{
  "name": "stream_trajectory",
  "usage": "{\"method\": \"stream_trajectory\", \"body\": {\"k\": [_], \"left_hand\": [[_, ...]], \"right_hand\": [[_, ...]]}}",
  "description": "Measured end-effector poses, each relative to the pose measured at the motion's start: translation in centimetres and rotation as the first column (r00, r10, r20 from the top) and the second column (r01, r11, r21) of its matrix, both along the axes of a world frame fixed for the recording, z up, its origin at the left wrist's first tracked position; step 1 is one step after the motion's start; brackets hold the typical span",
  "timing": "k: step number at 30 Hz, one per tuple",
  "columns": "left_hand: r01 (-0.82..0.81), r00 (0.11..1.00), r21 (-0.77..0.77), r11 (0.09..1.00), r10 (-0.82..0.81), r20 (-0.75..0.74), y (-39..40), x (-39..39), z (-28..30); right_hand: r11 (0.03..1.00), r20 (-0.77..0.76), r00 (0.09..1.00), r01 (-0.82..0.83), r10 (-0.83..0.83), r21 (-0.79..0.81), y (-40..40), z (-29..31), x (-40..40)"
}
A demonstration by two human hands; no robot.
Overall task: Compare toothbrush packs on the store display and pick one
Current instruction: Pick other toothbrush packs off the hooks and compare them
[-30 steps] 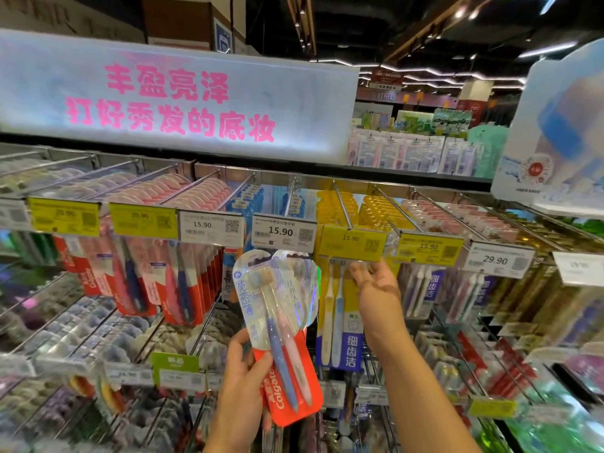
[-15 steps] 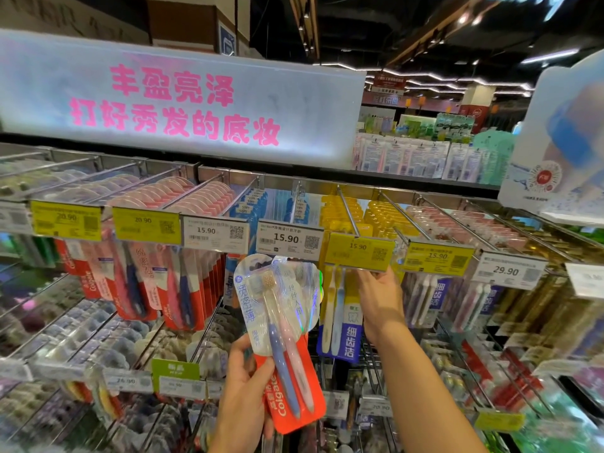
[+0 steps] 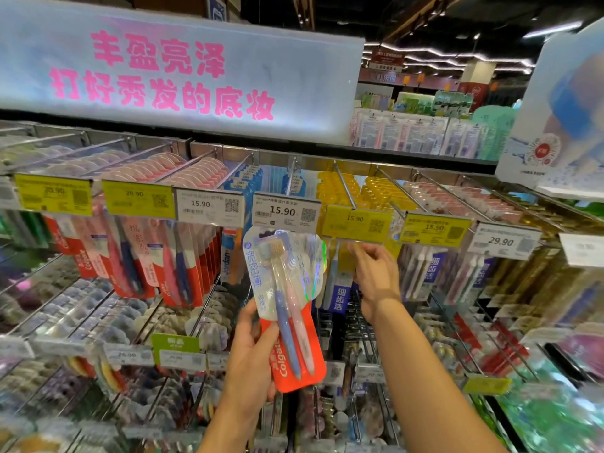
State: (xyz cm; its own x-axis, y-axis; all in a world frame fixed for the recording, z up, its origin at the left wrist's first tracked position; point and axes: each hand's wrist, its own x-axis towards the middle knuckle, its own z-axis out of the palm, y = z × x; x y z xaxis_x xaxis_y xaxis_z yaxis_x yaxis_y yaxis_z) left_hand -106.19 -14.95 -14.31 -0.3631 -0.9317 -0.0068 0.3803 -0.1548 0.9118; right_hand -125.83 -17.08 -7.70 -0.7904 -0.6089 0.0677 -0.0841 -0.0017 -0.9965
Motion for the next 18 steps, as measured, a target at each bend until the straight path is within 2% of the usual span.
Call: {"method": "stream_trajectory", "body": {"k": [2,4,6,8,12,18], "left_hand": [[0.002,1.000,-0.026,1.000,-0.001,0.023,0.2,0.1,0.0],[-0.013,0.998,-0.039,0.999,0.015,0.057,0.3,0.1,-0.1],[-0.035,0.993,-0.058,0.998,0.042,0.110,0.2,0.1,-0.4],[-0.054,0.988,-0.071,0.996,0.063,0.138,0.2,0.0,-0.9],[-0.055,0.989,-0.089,0.995,0.066,0.134,0.5,-0.1,-1.2],[0.030,0.968,-0.174,0.984,0.015,0.251,0.8,-0.1,-1.7]], "right_hand": [[0.999,0.016,0.999,0.044,-0.044,0.007,0.1,-0.6,0.1],[0.993,-0.035,0.993,0.116,-0.115,0.024,1.0,-1.0,0.8],[0.989,-0.062,0.989,0.134,-0.137,-0.057,2.6,-1.7,2.1],[0.987,-0.029,0.997,0.070,-0.075,-0.142,4.0,-2.6,3.8],[0.981,0.022,0.990,-0.131,0.136,-0.144,5.3,-4.0,6.9],[0.969,0.091,0.980,-0.155,0.174,-0.191,5.5,-5.2,8.9]]}}
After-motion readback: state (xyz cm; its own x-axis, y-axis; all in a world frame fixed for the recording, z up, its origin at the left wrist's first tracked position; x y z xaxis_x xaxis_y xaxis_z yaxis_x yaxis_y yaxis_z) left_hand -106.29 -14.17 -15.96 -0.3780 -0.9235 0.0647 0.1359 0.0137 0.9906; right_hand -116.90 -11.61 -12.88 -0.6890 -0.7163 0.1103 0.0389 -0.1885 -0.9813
